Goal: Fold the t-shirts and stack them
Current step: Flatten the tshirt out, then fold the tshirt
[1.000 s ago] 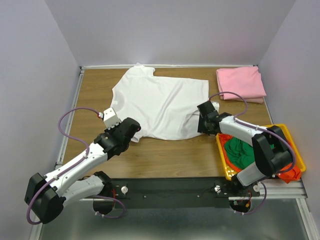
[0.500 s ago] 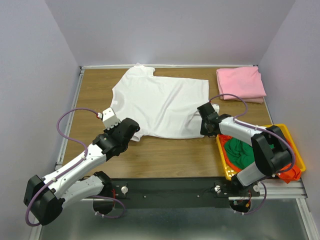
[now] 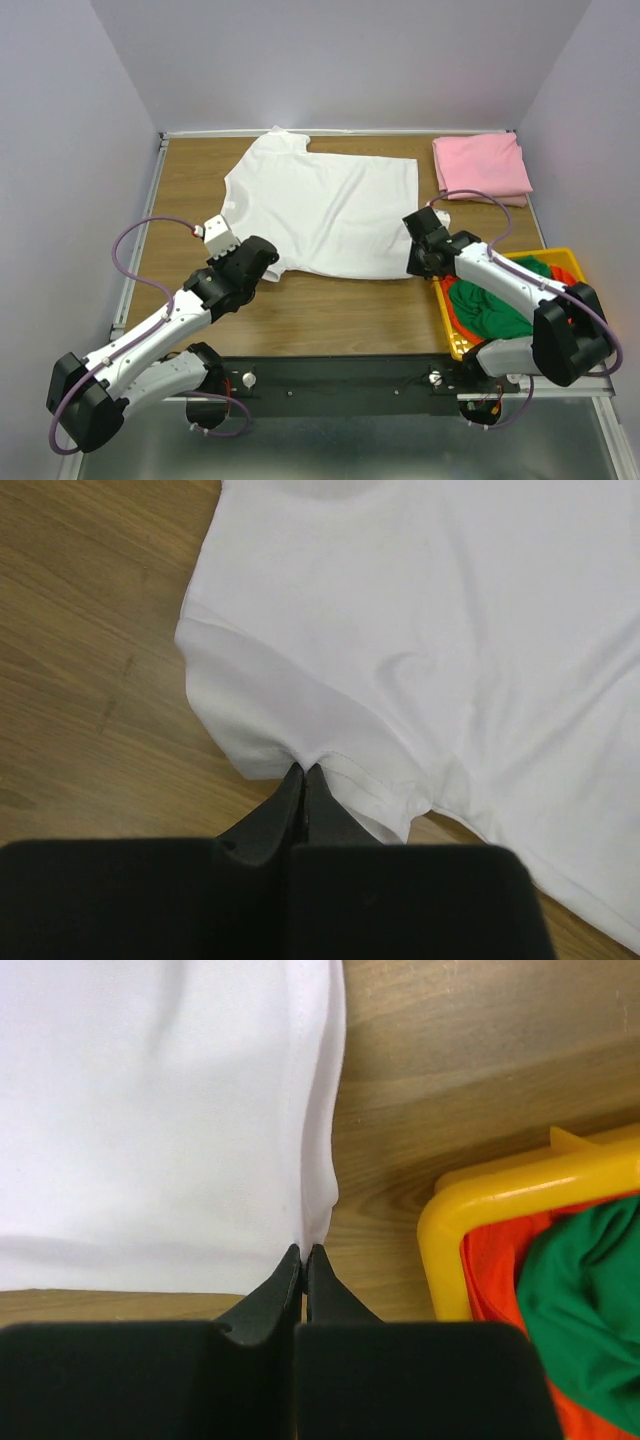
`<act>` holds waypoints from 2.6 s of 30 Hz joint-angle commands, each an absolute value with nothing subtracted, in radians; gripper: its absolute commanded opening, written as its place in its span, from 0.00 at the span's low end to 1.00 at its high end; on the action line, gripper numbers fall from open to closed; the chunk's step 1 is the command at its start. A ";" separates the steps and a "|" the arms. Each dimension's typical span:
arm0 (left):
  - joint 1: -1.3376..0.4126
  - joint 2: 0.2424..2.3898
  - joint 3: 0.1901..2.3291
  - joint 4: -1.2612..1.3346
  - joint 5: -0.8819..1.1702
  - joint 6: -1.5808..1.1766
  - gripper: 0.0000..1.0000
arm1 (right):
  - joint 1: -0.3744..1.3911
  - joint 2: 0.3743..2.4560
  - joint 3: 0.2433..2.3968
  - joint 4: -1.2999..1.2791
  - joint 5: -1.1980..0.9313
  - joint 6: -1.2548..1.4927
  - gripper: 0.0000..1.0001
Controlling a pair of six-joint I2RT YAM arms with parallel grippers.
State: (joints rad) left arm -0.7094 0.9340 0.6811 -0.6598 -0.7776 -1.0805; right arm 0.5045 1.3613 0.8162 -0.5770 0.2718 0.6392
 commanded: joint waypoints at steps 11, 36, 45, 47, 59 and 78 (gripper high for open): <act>-0.718 0.888 0.670 -0.644 -0.808 -1.083 0.00 | 0.554 1.209 0.749 -0.775 0.279 0.781 0.04; -0.729 0.983 0.725 -0.143 -0.768 -0.508 0.00 | 0.499 1.505 1.018 -0.781 0.508 0.654 0.00; -0.684 1.130 0.768 -0.006 -0.764 -0.394 0.00 | 0.388 1.641 1.137 -0.742 0.491 0.571 0.00; -0.655 1.153 0.778 0.020 -0.752 -0.381 0.00 | 0.376 1.666 1.158 -0.736 0.489 0.561 0.00; -0.543 1.305 0.831 0.163 -0.595 -0.255 0.00 | 0.316 1.844 1.342 -0.733 0.480 0.502 0.00; -0.439 1.653 1.029 0.245 -0.474 -0.124 0.00 | 0.284 2.022 1.511 -0.732 0.480 0.468 0.00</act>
